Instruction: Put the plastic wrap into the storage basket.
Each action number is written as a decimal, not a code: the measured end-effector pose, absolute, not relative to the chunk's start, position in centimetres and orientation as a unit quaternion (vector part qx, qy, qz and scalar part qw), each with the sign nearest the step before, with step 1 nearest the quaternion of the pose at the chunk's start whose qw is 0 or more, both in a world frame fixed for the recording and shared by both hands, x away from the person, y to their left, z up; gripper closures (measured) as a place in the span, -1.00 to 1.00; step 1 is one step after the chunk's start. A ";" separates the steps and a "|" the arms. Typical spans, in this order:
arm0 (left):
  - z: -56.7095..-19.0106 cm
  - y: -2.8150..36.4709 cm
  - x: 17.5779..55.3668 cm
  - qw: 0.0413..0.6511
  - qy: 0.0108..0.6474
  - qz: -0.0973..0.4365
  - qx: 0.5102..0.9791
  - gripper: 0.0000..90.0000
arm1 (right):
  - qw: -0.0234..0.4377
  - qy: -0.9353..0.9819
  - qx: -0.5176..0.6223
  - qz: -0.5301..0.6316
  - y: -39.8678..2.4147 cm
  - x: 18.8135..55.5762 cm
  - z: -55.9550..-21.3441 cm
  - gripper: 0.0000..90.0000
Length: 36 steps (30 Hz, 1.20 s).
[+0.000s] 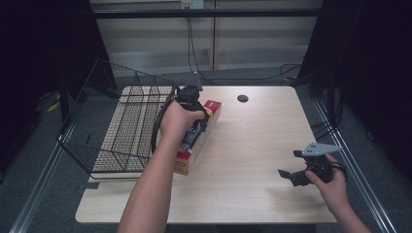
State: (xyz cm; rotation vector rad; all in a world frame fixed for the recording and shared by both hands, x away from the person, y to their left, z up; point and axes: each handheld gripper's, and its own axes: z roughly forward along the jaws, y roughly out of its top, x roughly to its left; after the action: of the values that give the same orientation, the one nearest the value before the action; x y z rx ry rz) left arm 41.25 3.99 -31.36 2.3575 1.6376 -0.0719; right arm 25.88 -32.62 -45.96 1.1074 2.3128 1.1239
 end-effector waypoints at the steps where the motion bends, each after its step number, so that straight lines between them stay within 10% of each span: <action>1: -31.0 4.2 41.3 0.139 0.567 -0.024 0.812 0.08 | 0.173 0.813 0.391 0.395 -32.7 25.9 -45.9 -0.93; 36: -25.8 7.1 41.2 0.158 0.586 0.001 0.795 0.11 | 0.175 0.813 0.392 0.394 -32.7 25.9 -45.9 -0.93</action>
State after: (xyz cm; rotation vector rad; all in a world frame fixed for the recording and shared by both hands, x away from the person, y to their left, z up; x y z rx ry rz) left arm 41.19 7.08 -25.78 2.2729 1.6773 0.0032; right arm 25.90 -32.69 -45.92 1.1102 2.3032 1.1165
